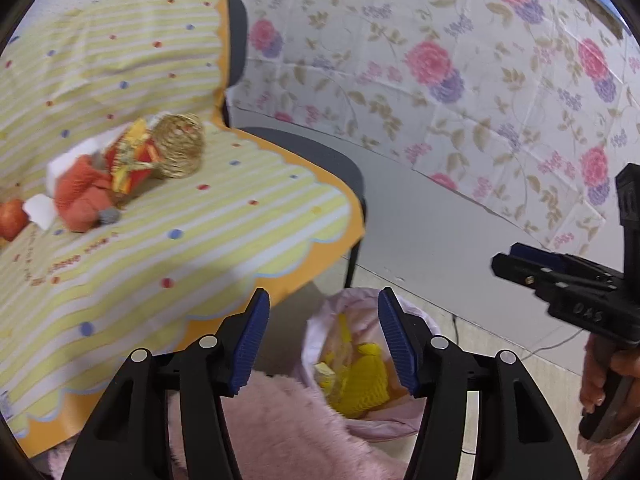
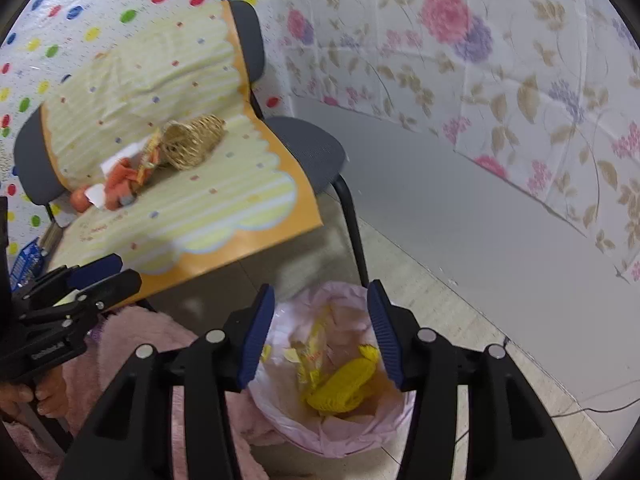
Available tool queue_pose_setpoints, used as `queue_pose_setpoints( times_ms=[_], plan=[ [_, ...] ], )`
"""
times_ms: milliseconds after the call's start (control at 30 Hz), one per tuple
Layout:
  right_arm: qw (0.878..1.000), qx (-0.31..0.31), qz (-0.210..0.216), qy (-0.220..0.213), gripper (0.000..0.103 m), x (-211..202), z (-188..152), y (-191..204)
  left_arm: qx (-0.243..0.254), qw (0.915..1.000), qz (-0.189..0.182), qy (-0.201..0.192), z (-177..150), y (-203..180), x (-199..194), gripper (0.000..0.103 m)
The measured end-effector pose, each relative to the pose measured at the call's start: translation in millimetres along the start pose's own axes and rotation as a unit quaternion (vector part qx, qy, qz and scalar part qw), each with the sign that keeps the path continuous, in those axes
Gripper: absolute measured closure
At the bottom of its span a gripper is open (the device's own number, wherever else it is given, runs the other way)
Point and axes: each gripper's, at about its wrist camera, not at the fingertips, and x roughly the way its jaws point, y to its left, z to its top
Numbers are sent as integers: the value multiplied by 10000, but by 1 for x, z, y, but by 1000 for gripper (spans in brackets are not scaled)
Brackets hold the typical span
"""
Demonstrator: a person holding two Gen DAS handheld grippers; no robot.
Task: Collect trash
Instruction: 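Carry both items over the pink bin and open both tools, then move both tools back over the chair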
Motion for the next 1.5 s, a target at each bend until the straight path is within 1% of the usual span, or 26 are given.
queue_pose_setpoints(
  times_ms=[67,233,367,433,567,667,733,833,967,1033,1100,1200,1333,1500],
  plan=[
    [9997,-49,179,-125,55,-9,7,9,-77,9997,231,-78,3,11,-12,45],
    [9975,-252,553,-353,55,-18,17,33,-347,9975,583,-202,5,39,-38,45],
    [9933,-552,863,-529,55,-15,29,59,-598,9940,871,-281,6,63,-55,44],
    [9915,-680,940,-589,55,-10,33,70,-721,9920,994,-304,5,75,-61,44],
    [9888,-884,1044,-592,55,0,42,93,-1003,9854,1328,-359,1,103,-76,44],
    [9873,-987,1115,-558,55,11,50,110,-1235,9787,1585,-420,-1,125,-87,44],
    [9852,-1073,1234,-510,55,17,55,122,-1321,9757,1693,-442,-3,136,-92,44],
    [9822,-1287,1249,-550,55,25,63,142,-1484,9701,1865,-462,-6,153,-99,44],
    [9772,-1501,1412,-520,55,37,71,163,-1702,9617,2087,-505,-5,177,-106,42],
    [9746,-1590,1500,-479,46,46,77,177,-1803,9567,2224,-534,-3,190,-110,42],
    [9726,-1662,1558,-464,43,54,82,188,-1907,9516,2340,-580,-1,204,-113,36],
    [9698,-1795,1593,-437,42,69,89,207,-2009,9444,2527,-621,0,225,-114,35],
    [9663,-1937,1648,-405,42,88,97,230,-2172,9368,2686,-565,1,253,-110,35],
    [9607,-2110,1764,-369,42,114,107,259,-2285,9302,2833,-478,2,280,-101,33]
  ],
)
